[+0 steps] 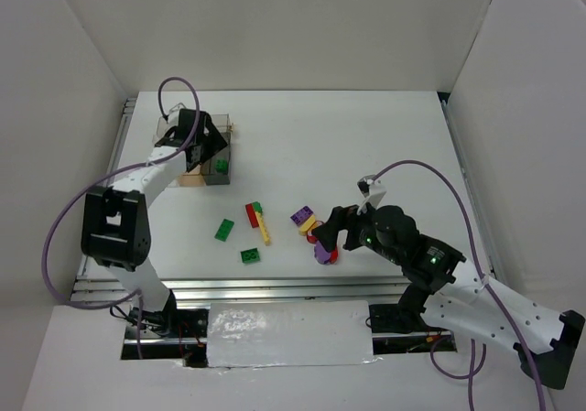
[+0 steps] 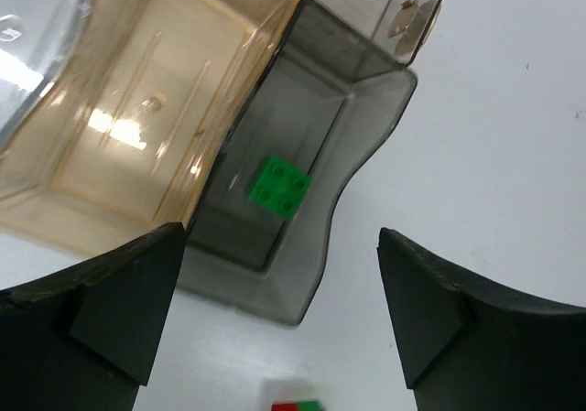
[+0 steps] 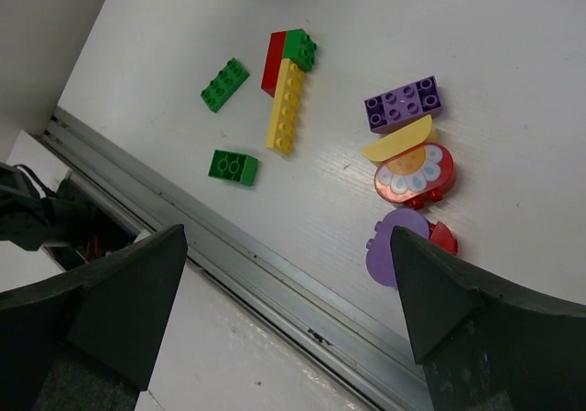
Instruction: Sort the legos into containers by color
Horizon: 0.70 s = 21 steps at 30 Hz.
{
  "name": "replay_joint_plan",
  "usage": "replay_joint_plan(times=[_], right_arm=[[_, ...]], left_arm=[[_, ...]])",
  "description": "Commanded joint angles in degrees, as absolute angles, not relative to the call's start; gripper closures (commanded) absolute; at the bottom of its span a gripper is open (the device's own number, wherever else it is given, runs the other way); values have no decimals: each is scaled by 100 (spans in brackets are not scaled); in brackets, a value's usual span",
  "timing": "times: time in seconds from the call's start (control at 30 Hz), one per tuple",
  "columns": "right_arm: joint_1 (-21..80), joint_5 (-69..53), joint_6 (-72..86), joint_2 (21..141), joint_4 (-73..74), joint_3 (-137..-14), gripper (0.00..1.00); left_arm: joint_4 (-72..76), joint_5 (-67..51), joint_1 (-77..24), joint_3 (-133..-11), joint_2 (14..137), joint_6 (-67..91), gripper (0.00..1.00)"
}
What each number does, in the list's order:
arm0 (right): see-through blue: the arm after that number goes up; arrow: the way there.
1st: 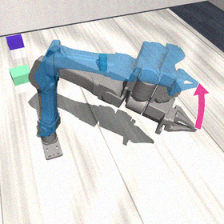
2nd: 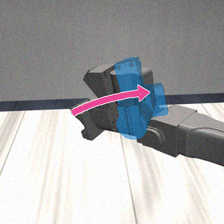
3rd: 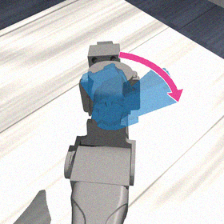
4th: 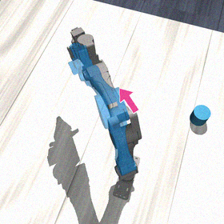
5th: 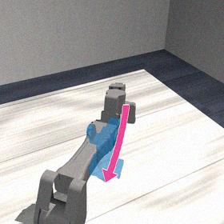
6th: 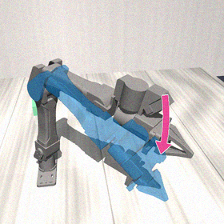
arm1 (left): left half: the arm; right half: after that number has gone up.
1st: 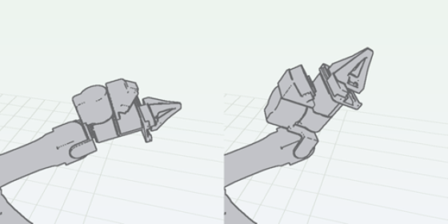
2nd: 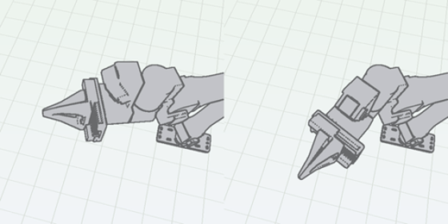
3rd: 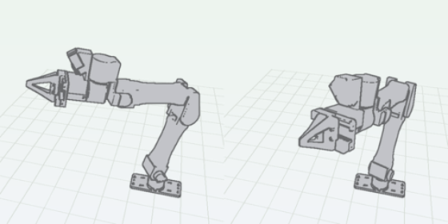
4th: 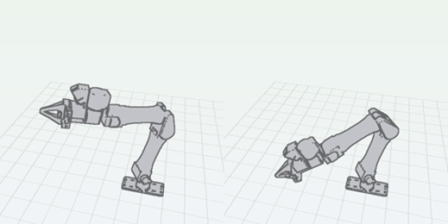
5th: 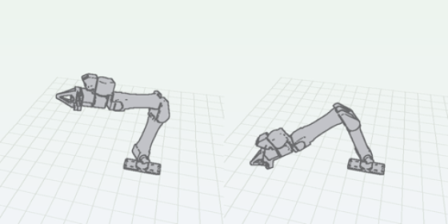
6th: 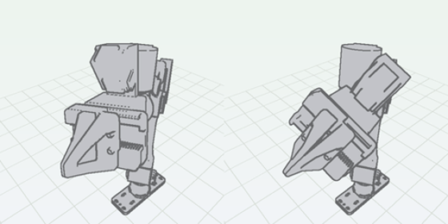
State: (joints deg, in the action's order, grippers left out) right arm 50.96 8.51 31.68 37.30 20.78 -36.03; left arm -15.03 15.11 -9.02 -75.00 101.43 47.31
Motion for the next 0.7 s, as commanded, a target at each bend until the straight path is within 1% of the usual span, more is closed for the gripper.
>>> replay_joint_plan(times=[0.0,0.03,0.07,0.1,0.13,0.17,0.23,0.3,0.33,0.37,0.47,0.57,0.67], right_arm=[[5089,808,3164,3805,1960,-3691,0],[5089,843,3190,3832,1969,-3700,0],[5080,896,3234,3902,1977,-3735,0],[5097,975,3313,3946,2038,-3761,0],[5098,1036,3348,3990,2091,-3788,0],[5106,1089,3392,4034,2127,-3832,0],[5115,1116,3419,4139,2223,-3867,0],[5124,1029,3402,4175,2224,-3867,0],[5124,898,3393,4157,2224,-3841,0],[5133,818,3375,4140,2198,-3815,0],[5142,484,3340,4008,2013,-3657,0],[5142,247,3357,3990,1811,-3516,1],[5159,150,3366,4086,1802,-3559,0]], left_arm=[[-1599,1950,-1019,-6921,9048,4720,0],[-1634,1986,-1107,-6682,8800,4755,1],[-1678,2021,-1368,-6393,8267,4798,1],[-1714,2222,-1545,-5833,7992,4825,1],[-1783,2389,-1773,-5584,7746,4869,1],[-1819,2530,-2219,-5311,7308,4878,1],[-1960,2593,-2687,-4704,6971,4913,1],[-1873,2261,-2821,-4117,6506,4826,2],[-1811,1893,-2917,-3922,6347,4782,2],[-1767,1794,-2944,-3737,5998,4764,2],[-1758,1793,-2971,-3148,5443,4764,3],[-1837,1942,-2971,-2892,5300,4738,3],[-1758,1969,-2962,-2926,5544,4580,3]])
